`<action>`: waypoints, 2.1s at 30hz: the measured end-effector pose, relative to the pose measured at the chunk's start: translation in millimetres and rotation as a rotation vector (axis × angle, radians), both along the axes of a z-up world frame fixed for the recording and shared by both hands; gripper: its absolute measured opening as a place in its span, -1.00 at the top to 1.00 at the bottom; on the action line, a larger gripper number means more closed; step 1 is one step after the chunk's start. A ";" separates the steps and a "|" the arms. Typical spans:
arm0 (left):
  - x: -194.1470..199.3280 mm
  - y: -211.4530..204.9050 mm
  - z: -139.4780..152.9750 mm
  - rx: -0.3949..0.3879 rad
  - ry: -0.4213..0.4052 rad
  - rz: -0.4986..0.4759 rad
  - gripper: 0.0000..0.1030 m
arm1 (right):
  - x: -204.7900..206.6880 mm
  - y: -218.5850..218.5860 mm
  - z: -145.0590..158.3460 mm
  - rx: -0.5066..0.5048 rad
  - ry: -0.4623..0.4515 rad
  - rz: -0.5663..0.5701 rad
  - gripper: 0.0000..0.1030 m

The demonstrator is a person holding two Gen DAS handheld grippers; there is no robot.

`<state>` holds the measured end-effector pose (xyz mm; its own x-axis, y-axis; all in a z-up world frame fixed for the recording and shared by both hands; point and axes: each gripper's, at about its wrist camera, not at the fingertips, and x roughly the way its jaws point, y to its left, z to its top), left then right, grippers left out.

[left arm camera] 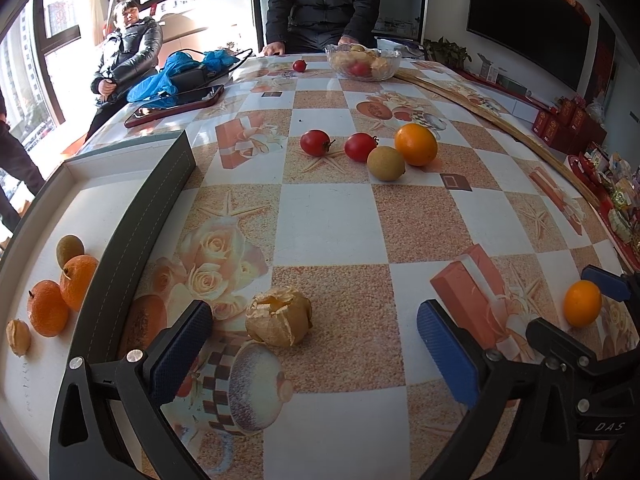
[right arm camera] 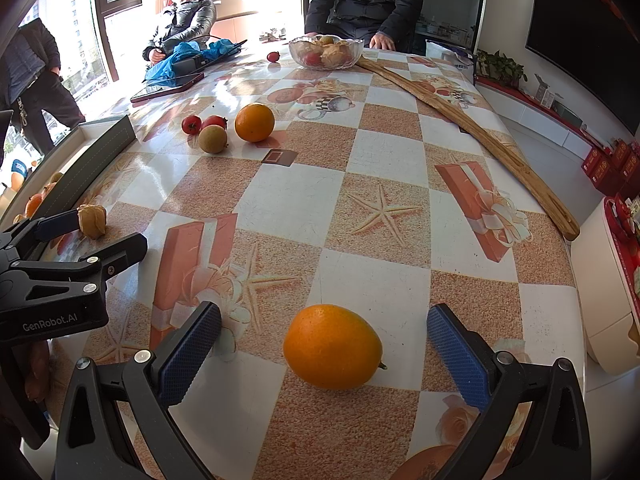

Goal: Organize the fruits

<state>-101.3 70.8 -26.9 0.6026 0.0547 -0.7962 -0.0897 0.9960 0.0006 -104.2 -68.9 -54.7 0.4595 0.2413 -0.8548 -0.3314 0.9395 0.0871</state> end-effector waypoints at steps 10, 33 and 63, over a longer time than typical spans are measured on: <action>-4.3 9.9 2.6 -0.076 -0.025 -0.009 -0.99 | 0.0 0.0 0.0 0.000 0.000 0.000 -1.00; -0.9 2.5 2.9 0.002 -0.005 -0.002 -0.84 | 0.0 -0.3 -0.3 0.001 -0.001 0.001 -1.00; -24.9 16.0 23.9 -0.147 0.024 -0.015 0.48 | -2.3 -18.7 15.4 0.118 0.088 -0.042 0.24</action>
